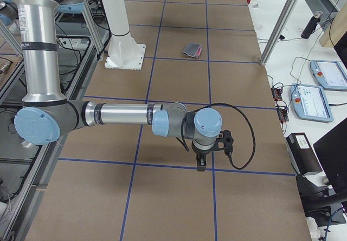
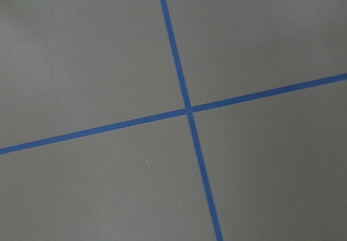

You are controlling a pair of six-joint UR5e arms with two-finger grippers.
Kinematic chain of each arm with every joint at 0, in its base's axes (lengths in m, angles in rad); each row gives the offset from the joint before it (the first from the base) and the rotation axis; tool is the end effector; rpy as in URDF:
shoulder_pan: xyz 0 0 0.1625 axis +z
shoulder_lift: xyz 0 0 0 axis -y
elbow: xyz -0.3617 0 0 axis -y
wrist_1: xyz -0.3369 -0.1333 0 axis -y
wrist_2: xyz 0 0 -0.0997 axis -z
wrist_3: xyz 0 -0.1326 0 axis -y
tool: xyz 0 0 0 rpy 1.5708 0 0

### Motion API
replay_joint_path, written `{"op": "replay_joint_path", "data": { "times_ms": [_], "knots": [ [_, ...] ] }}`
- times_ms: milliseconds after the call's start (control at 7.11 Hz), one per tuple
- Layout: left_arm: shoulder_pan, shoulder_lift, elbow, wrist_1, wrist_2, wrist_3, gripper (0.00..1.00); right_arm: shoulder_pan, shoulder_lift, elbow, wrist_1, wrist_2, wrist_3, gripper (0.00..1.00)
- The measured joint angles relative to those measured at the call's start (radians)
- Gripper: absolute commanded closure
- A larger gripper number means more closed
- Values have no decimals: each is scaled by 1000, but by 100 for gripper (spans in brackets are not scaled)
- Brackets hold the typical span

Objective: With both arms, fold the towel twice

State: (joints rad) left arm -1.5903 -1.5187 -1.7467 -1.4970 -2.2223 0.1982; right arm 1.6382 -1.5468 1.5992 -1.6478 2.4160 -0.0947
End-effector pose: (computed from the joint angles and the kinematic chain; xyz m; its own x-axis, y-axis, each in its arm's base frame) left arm -0.0611 -0.4192 0.5824 0.7839 0.2111 -0.5839 -0.1376 0.9761 0.1683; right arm 0.0638 -0.4393 0.5969 0.6642 -0.0315 0.7469 -0.0045 0.9989 0.0462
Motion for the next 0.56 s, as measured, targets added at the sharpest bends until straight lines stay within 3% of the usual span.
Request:
{"op": "replay_joint_path", "data": {
  "times_ms": [563],
  "knots": [
    [5,30,5,-56,-92,-99,0,0,-8,1,3,-6,3,0]
  ]
}}
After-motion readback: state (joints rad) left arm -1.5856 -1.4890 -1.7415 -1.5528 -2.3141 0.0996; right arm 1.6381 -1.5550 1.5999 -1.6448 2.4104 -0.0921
